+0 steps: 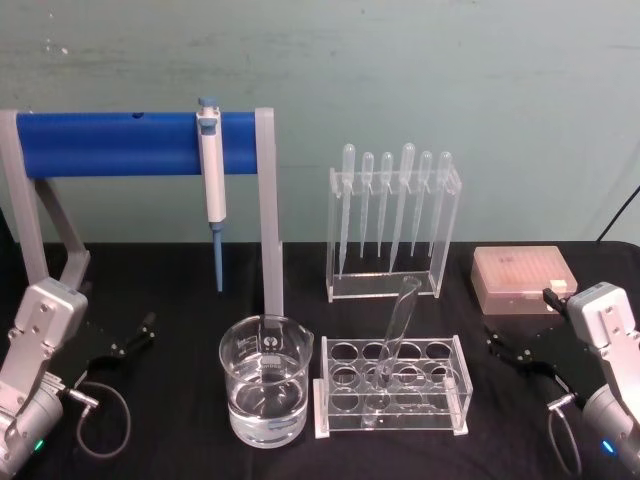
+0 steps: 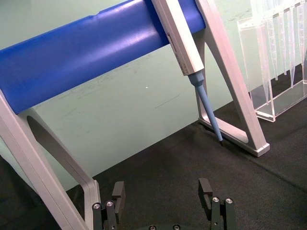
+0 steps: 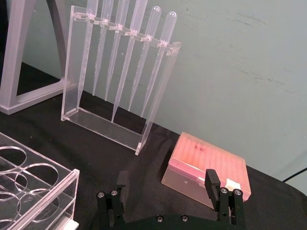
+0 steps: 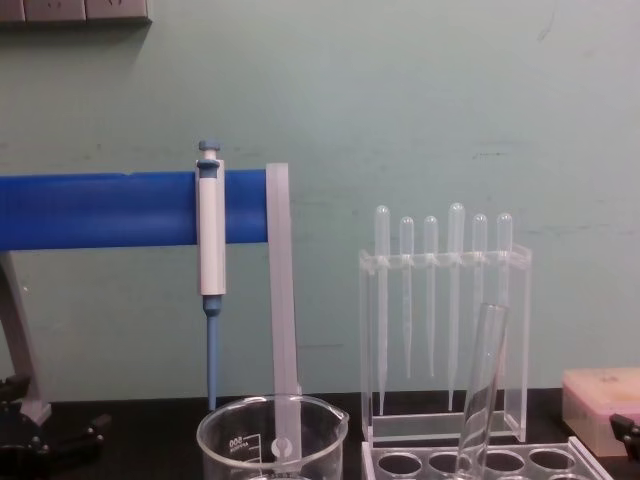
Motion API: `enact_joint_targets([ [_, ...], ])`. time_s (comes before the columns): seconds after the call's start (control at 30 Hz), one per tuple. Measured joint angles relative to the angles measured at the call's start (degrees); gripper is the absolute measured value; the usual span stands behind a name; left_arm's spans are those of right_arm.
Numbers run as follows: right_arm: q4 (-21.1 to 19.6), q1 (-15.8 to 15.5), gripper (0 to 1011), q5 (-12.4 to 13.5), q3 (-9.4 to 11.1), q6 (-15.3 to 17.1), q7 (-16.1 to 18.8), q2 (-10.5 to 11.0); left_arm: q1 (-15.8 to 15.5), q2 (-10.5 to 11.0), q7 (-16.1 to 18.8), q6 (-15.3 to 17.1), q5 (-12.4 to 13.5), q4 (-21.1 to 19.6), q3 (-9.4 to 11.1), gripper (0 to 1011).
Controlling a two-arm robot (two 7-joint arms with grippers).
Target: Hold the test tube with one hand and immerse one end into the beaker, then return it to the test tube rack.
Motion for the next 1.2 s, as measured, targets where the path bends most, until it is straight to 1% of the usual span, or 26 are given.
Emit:
enact_joint_targets([
  [1.13, 0.0, 0.0, 1000, 0.0, 0.0, 0.0, 0.0, 0.0, 0.0, 0.0, 0.0, 0.0, 0.0, 0.0, 0.0, 1000],
  [1.2, -0.9, -0.8, 1000, -0.2, 0.6, -0.2, 0.0, 0.4, 0.0, 0.0, 0.0, 0.0, 0.0, 0.0, 0.0, 1000],
])
